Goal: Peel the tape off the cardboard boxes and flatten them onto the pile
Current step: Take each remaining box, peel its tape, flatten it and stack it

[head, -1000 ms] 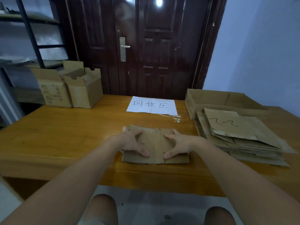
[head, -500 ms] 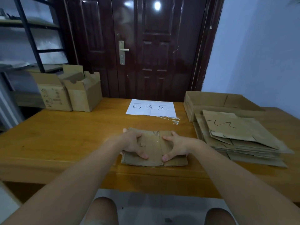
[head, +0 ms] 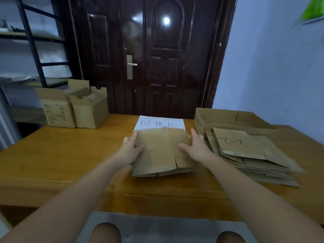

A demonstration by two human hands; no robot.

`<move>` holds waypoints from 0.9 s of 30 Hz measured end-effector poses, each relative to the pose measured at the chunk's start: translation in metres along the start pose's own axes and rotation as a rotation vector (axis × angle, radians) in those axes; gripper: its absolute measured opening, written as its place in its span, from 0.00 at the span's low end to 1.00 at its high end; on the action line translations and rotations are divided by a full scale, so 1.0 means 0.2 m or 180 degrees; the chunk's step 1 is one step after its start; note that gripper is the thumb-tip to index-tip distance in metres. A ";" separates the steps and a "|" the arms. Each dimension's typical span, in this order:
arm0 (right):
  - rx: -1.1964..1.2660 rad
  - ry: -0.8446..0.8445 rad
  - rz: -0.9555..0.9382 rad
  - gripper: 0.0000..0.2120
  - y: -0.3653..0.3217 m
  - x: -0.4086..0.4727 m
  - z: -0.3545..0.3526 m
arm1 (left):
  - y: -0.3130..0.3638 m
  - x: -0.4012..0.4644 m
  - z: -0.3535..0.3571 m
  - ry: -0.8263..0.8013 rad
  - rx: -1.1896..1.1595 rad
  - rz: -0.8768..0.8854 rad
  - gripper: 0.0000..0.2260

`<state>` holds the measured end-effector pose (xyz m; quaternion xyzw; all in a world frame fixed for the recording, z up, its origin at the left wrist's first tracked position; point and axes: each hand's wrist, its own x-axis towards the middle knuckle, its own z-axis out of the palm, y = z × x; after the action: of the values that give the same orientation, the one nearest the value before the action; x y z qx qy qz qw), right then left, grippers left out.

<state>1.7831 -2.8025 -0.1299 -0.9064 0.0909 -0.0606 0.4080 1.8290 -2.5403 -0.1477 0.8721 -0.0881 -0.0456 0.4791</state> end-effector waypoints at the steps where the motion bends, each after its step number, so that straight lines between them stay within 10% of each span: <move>1: 0.0330 0.0177 0.0030 0.47 -0.01 0.00 -0.01 | 0.01 0.00 -0.02 0.0195 -0.0245 0.0136 0.36; 5: 0.0807 0.0624 -0.0225 0.39 -0.05 0.01 -0.06 | 0.07 -0.01 -0.08 0.0738 -0.1055 0.0588 0.34; 9: 0.0321 0.0848 -0.0841 0.08 0.01 0.03 -0.06 | 0.04 0.00 -0.08 0.1121 0.0112 0.1232 0.15; 18: -0.1642 -0.0569 -0.0561 0.31 0.21 -0.08 -0.04 | -0.24 -0.06 -0.01 0.0163 0.2481 0.1171 0.27; 27: 0.1124 -0.0571 0.0591 0.15 0.18 -0.04 -0.02 | -0.30 -0.04 -0.02 -0.0257 0.2739 0.1044 0.27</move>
<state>1.7707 -2.8260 -0.1544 -0.8103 0.1252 0.0432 0.5708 1.8283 -2.5032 -0.1957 0.9638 -0.2544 0.0375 0.0707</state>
